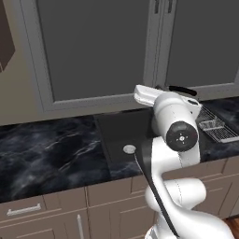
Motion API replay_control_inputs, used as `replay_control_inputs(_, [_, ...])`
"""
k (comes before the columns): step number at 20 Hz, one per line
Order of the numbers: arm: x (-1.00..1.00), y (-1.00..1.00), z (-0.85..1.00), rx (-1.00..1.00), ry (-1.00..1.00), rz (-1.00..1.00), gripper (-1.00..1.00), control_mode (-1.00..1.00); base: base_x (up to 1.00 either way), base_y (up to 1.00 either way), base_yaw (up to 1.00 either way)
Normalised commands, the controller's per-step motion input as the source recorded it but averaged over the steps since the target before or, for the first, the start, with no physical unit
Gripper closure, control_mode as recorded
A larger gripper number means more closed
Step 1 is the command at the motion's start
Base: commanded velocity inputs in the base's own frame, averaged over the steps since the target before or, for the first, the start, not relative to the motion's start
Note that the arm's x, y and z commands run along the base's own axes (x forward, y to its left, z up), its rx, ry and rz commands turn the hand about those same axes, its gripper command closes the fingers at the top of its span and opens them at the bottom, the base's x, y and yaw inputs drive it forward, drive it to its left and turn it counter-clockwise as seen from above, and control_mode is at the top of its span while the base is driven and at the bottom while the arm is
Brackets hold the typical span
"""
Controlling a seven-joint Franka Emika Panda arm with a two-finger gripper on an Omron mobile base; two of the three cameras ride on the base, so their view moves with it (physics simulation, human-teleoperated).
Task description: Open the cabinet, pick the kettle from the cabinet, and place it in the sink.
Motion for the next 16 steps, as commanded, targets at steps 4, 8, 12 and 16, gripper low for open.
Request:
replay_control_inputs(4, [0.0,0.0,0.0,0.0,0.0,0.0,1.0,1.0,0.43,0.0,0.06])
replay_control_inputs(8, [0.0,0.0,0.0,0.0,0.0,0.0,1.0,1.0,0.38,0.0,0.11])
replay_control_inputs(12, [0.0,0.0,0.0,0.0,0.0,0.0,1.0,1.0,0.08,-0.02,0.06])
replay_control_inputs(16, [0.0,0.0,0.0,0.0,0.0,0.0,1.0,1.0,0.33,0.0,0.04])
